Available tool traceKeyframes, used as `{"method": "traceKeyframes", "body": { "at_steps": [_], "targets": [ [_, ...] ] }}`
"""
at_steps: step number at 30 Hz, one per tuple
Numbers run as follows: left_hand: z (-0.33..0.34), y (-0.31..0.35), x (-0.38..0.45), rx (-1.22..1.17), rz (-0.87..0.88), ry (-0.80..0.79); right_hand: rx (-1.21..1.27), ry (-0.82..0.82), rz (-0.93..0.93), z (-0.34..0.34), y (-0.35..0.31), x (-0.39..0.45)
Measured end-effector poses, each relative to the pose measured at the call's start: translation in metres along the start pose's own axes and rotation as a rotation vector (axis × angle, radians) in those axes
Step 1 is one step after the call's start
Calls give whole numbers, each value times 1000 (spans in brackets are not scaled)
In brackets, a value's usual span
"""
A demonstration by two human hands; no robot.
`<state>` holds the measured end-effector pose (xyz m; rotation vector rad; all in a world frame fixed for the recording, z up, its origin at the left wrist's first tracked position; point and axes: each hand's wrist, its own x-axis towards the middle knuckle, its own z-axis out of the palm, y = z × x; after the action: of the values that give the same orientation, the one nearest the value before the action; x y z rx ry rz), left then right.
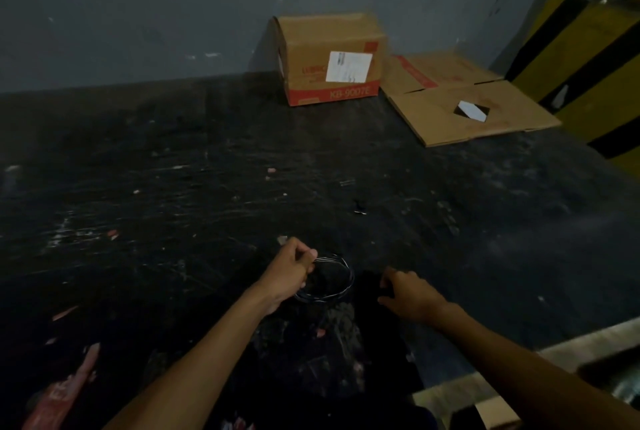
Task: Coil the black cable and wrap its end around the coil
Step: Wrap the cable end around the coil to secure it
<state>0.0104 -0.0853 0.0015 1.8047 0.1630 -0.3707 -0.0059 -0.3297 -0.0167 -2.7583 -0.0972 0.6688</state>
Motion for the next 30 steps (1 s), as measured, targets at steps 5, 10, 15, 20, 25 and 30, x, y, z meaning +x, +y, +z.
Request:
{"method": "traceKeyframes", "body": {
  "at_steps": [5, 10, 15, 20, 25, 30],
  "targets": [
    [-6, 3, -2, 0, -9, 11, 64, 85, -36, -16, -10, 8],
    [-14, 16, -2, 15, -15, 46, 409, 363, -239, -58, -51, 6],
    [-17, 40, 3, 15, 13, 133, 395, 478, -494, -81, -102, 1],
    [-29, 60, 6, -83, 110, 191, 194, 473, -601, -85, -120, 5],
    [-34, 66, 4, -196, 135, 224, 172, 505, -655, -88, -128, 3],
    [-32, 65, 3, -97, 239, 239, 269, 547, -622, -88, -132, 3]
  ]
}}
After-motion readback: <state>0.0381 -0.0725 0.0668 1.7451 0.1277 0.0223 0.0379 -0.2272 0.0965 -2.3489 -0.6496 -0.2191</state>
